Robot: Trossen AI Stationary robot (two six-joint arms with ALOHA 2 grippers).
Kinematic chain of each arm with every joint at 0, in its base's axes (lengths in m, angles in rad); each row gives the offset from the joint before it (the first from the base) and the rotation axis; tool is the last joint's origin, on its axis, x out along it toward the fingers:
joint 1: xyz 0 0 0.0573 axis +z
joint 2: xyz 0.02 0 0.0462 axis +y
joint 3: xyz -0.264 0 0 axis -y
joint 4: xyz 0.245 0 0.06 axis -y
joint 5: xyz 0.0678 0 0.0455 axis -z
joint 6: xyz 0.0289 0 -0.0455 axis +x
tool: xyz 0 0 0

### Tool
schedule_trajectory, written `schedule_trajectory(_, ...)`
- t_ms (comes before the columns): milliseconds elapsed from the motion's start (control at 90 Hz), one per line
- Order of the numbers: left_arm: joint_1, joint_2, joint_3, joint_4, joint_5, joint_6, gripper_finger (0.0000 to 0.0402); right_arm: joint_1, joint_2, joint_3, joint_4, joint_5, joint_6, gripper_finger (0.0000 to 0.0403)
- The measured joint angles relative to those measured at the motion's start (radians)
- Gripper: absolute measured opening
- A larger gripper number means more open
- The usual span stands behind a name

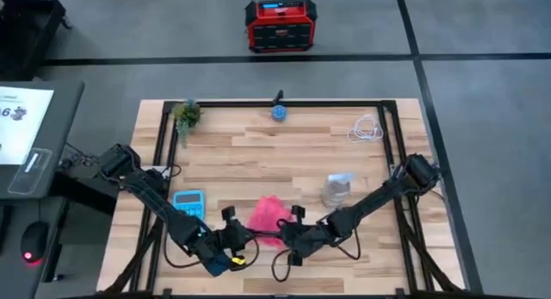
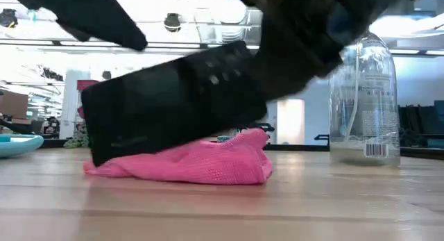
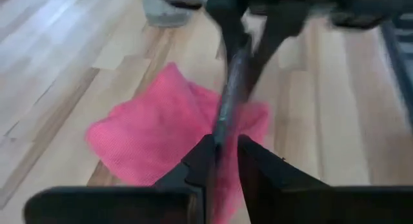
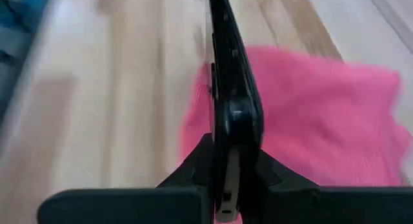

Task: Apply microfiber cloth
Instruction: Wipe the back of the black cellphone using pink microfiber cloth

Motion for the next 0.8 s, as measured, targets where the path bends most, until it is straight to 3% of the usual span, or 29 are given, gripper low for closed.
schedule_trajectory(211, 0.002, -0.006, 0.018, -0.008, 0.000, 0.072, 0.0044, -0.002, -0.037, 0.000, -0.142, 0.078, 0.056, 0.0018)
schedule_trajectory(511, -0.001, -0.006, 0.060, -0.040, -0.014, 0.074, 0.0044, 0.015, -0.040, -0.071, -0.030, 0.072, 0.083, 0.0018)
schedule_trajectory(800, -0.028, -0.006, 0.060, -0.044, -0.084, -0.044, 0.0045, 0.046, -0.145, -0.073, -0.053, 0.063, 0.074, 0.0018)
